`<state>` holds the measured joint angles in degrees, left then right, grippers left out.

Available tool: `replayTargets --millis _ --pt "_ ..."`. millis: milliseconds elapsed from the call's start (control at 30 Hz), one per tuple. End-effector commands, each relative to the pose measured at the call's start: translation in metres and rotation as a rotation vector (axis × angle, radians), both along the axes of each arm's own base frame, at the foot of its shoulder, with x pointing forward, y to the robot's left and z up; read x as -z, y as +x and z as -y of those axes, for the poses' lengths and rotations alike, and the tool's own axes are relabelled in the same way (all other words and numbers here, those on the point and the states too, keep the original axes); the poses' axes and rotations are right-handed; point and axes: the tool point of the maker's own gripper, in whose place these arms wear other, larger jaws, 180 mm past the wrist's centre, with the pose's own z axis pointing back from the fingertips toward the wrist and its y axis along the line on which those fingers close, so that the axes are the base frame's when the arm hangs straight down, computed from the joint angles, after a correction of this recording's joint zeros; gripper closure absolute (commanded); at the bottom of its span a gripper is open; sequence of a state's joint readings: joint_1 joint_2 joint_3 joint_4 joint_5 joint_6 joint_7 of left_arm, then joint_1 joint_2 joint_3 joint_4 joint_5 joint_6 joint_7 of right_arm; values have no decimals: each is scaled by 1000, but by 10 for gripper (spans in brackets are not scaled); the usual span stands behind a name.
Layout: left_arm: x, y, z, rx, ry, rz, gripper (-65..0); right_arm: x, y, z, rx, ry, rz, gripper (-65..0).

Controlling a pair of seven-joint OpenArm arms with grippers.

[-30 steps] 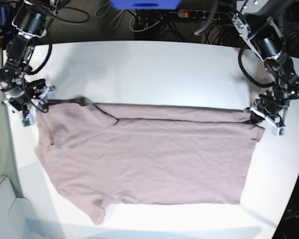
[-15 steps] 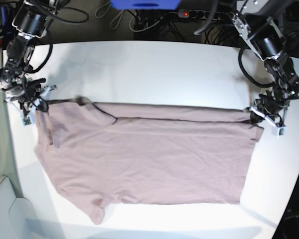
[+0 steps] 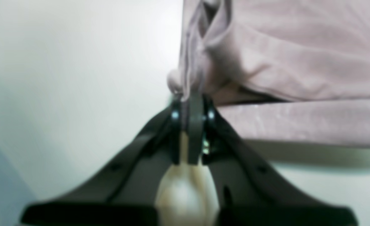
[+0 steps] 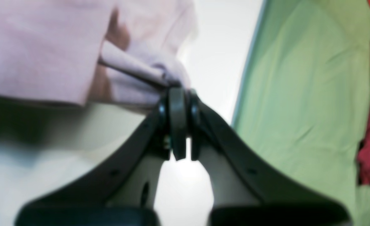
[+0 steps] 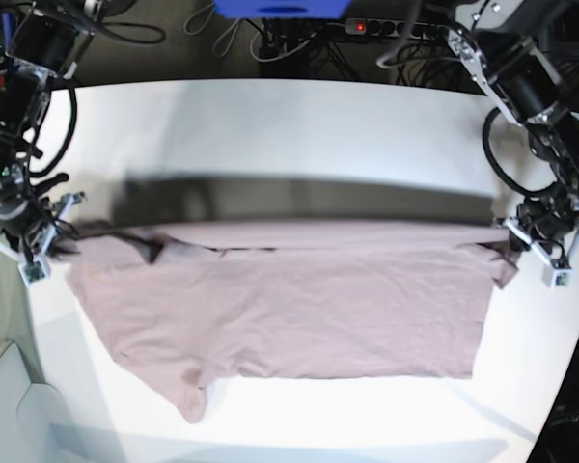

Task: Layout the t-shirt on the table in an organized manner, then fold the t-shirt properly
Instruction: 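Pull the folded edge with both grippers toward the robot, stretching the shirt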

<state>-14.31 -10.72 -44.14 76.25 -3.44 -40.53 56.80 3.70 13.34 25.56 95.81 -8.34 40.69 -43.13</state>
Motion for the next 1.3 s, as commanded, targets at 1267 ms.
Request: replayTargets --millis 1267 --pt "41 -76 -28 -32 95 -172 -2 29 -86 -4 -57 -107 -163 0"
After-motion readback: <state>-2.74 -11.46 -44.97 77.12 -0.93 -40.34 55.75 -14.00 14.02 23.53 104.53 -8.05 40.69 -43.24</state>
